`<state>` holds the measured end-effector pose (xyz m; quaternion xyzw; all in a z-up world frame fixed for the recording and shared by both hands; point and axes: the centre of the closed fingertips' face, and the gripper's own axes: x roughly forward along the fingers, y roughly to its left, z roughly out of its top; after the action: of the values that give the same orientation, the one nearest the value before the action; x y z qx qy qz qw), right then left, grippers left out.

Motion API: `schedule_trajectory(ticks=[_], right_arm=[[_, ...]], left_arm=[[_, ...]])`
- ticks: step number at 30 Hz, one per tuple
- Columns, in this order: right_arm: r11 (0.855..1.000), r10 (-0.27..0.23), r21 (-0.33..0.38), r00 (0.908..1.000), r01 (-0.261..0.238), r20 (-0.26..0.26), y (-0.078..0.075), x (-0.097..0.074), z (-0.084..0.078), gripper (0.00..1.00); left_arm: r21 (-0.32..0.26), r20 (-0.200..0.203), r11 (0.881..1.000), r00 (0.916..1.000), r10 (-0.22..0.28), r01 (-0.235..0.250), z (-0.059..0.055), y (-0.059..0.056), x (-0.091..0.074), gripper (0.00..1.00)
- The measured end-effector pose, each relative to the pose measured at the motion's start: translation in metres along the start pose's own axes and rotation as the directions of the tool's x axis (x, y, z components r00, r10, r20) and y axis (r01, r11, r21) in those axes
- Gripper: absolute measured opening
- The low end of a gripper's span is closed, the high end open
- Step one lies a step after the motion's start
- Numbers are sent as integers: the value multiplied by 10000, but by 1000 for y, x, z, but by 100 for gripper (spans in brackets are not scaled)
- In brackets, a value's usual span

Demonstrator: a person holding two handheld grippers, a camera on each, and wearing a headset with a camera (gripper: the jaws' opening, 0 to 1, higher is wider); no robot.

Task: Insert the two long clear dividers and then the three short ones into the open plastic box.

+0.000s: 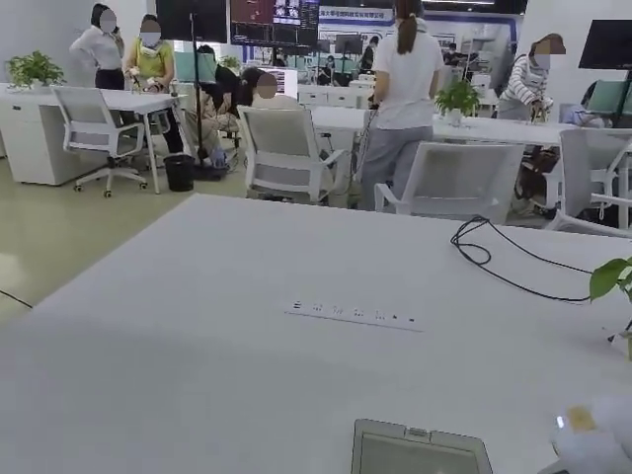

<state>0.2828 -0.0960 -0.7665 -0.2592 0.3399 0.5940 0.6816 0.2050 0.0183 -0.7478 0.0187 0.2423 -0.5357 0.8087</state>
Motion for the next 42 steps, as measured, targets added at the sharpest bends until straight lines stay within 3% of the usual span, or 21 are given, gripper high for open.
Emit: schedule_trajectory(ticks=[9, 25, 34, 42], right_arm=[[9995, -255, 160, 9997, 256, -46, -1, -19, -17, 39], [9987, -234, 431, 9938, 283, -1085, 1, -49, -81, 47], [9998, 22, 202, 9741, 25, -2260, 6, -61, -129, 52], [9997, 124, -176, 9429, -194, -3328, 5, -65, -168, 52]], left_arm=[[47, -76, 10000, 10000, -17, 17, 1, 0, -1, 100], [-29, -116, 10000, 9999, 7, -7, -1, 2, -2, 100], [-94, -163, 9999, 9999, 33, -35, -3, 4, -3, 100], [-151, -147, 9999, 9999, 46, -48, -2, 4, -2, 100]])
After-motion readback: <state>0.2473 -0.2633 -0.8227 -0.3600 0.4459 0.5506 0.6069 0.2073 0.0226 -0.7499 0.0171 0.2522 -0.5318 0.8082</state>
